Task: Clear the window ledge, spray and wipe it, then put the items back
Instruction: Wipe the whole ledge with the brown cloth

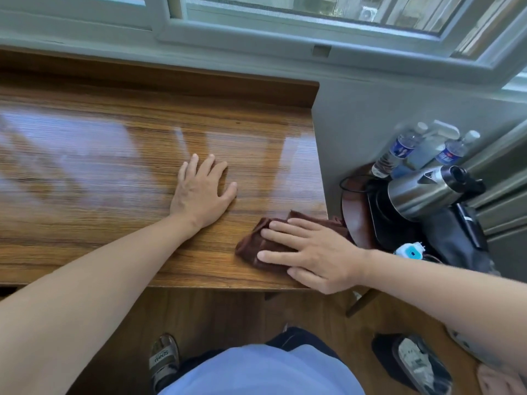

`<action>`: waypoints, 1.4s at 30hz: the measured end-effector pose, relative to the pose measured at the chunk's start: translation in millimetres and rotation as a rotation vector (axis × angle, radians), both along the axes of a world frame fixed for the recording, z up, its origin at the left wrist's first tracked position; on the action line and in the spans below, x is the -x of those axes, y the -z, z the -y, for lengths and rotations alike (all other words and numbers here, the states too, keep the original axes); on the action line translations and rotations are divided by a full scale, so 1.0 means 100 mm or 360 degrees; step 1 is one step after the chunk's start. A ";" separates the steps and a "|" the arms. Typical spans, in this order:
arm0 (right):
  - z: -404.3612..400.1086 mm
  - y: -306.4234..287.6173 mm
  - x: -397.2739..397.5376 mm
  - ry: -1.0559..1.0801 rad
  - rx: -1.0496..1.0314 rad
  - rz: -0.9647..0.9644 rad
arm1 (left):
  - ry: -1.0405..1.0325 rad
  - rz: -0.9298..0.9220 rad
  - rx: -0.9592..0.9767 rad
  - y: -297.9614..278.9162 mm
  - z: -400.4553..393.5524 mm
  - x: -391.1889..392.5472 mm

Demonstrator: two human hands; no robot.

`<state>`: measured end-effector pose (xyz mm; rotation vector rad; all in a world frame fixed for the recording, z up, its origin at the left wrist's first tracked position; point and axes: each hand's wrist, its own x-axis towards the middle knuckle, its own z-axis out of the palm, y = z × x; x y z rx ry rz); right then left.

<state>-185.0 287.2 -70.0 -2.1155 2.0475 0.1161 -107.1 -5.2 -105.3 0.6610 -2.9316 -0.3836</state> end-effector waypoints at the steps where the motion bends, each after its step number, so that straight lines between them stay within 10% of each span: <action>1: 0.02 -0.01 0.10 -0.0039 -0.0024 0.0015 | 0.0000 0.0006 -0.0002 0.00 0.00 0.01; 9: 0.39 0.15 0.35 0.0789 0.0204 -0.0117 | 0.0044 -0.0016 -0.0007 0.03 0.07 0.00; 16: 0.11 0.06 0.18 0.0301 0.0098 0.0003 | 0.0061 -0.0002 0.0041 0.07 0.04 0.03; 23: 0.70 0.15 0.81 0.1012 0.0208 -0.0116 | 0.0088 0.0054 0.0020 0.00 0.05 0.01; 32: 0.36 0.10 0.67 0.0538 0.0102 -0.0034 | 0.0117 0.0093 0.0037 -0.03 0.05 0.02; 42: 1.08 0.17 1.23 0.1007 0.0220 -0.0148 | 0.0085 0.0159 0.0079 -0.08 0.05 0.03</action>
